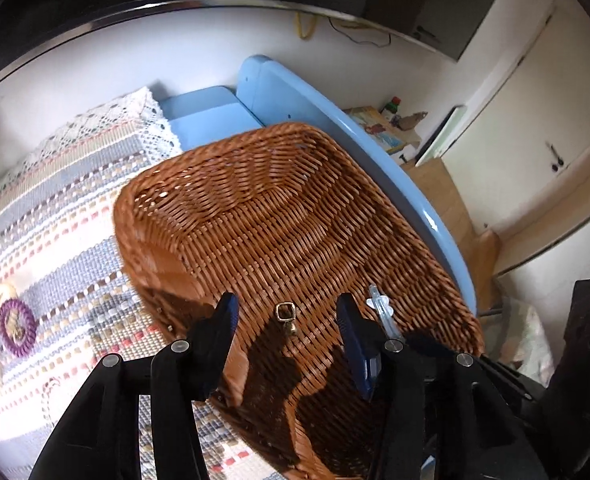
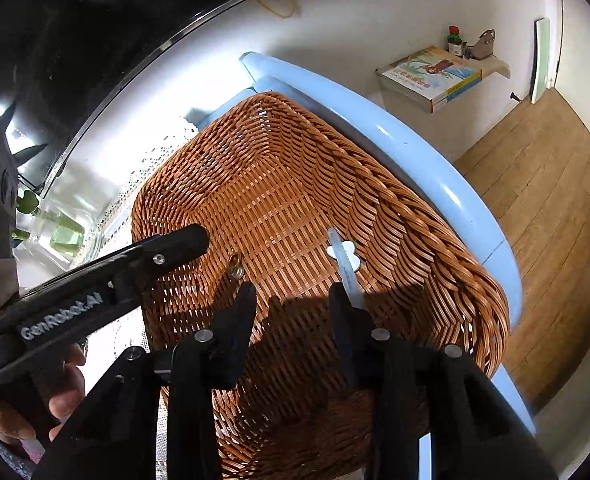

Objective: Organize jewelry
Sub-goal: 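Open the left tool to drop the ring while the right tool releases the clip into the basket, then move both open tools back over the jewelry on the cloth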

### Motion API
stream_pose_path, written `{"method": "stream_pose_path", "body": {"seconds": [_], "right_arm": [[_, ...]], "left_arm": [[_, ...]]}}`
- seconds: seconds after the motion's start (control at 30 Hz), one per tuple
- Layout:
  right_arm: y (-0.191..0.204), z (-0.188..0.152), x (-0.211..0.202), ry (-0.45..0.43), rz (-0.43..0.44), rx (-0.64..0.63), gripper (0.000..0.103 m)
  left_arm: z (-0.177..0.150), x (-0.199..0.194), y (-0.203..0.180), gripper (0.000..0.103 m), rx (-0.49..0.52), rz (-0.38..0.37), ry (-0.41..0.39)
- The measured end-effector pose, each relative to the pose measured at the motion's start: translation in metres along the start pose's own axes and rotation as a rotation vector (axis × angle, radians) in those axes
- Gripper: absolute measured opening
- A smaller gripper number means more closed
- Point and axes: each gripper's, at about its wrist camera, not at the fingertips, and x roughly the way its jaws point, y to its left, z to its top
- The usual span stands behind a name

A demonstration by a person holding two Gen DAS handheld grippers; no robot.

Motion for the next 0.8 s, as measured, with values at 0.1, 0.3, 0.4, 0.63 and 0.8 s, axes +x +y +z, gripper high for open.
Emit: {"method": "stream_pose_path", "body": {"seconds": [0.1,0.3,0.4,0.63,0.8], "right_arm": [[0.006,0.001,-0.007,-0.012,0.012,0.015,0.039],[0.044,0.001,-0.031,-0.065,0.055,-0.079,0.04],[0.074,0.0,-0.04,-0.071,0.104,-0.157,0.041],[0.159,-0.015,-0.041,-0.033,0.248,-0.357,0.045],[0.202,-0.038,-0.015,0.052,0.324,-0.446,0.045]], "left_arm": [[-0.004,-0.018,0.012,0.052,-0.056,-0.064,-0.041],[-0.019,-0.078,0.05,0.052,-0.129,-0.114,-0.174],[-0.035,-0.114,0.081,0.052,-0.2,-0.098,-0.239],[-0.083,-0.161,0.178,0.052,-0.362,0.11,-0.298],[-0.112,-0.168,0.237,0.052,-0.466,0.264,-0.259]]}}
